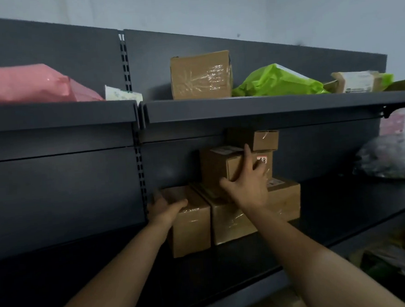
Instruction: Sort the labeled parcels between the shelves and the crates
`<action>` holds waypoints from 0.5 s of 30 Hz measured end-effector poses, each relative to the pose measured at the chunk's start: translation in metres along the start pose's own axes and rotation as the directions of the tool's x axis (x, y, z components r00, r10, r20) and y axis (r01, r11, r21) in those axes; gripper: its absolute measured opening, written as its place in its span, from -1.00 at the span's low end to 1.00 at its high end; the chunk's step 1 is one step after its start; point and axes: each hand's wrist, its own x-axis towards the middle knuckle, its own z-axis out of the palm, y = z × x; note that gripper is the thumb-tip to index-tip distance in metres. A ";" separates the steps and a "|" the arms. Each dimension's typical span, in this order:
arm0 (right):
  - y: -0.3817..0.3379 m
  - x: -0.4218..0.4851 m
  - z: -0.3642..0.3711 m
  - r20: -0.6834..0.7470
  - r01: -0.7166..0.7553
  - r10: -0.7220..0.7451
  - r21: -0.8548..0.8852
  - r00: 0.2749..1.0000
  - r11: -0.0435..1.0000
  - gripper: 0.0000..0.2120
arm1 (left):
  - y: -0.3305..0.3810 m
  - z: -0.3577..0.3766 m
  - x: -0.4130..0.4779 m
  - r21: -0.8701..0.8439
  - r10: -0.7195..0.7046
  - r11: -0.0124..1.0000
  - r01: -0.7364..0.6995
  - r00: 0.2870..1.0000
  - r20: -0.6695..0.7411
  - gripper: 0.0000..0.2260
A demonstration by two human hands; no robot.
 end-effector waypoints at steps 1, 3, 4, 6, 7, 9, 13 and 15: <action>0.001 -0.002 0.003 -0.009 0.024 -0.024 -0.005 1.000 1.000 -0.01 | -0.005 0.000 -0.004 -0.160 -0.092 0.982 0.099 0.994 0.049 -0.24; -0.001 -0.005 0.007 -0.009 0.065 -0.065 -0.025 0.998 0.998 -0.04 | -0.009 -0.004 -0.013 -0.345 -0.192 0.904 0.252 0.961 0.200 -0.49; -0.003 -0.007 0.009 -0.007 0.080 -0.080 -0.028 0.997 0.996 -0.05 | -0.013 -0.006 -0.015 -0.379 -0.197 0.884 0.275 0.952 0.234 -0.54; -0.009 -0.011 0.012 -0.005 0.104 -0.104 -0.021 0.995 0.994 -0.05 | -0.019 -0.013 -0.015 -0.439 -0.190 0.852 0.284 0.950 0.247 -0.54; -0.013 -0.014 0.013 -0.005 0.119 -0.119 -0.025 0.993 0.993 -0.05 | -0.023 -0.018 -0.015 -0.476 -0.186 0.835 0.278 0.955 0.232 -0.54; -0.023 -0.020 0.016 0.004 0.160 -0.160 -0.051 0.987 0.986 -0.05 | -0.031 -0.031 -0.017 -0.520 -0.163 0.828 0.208 0.978 0.131 -0.52; -0.045 -0.035 0.027 0.114 0.264 -0.259 -0.029 0.959 0.964 -0.05 | -0.045 -0.059 -0.029 -0.441 -0.172 0.886 0.142 0.985 -0.027 -0.55; -0.057 -0.042 0.034 0.194 0.280 -0.280 0.028 0.940 0.960 -0.06 | -0.046 -0.066 -0.035 -0.479 -0.235 0.853 0.206 0.972 -0.001 -0.59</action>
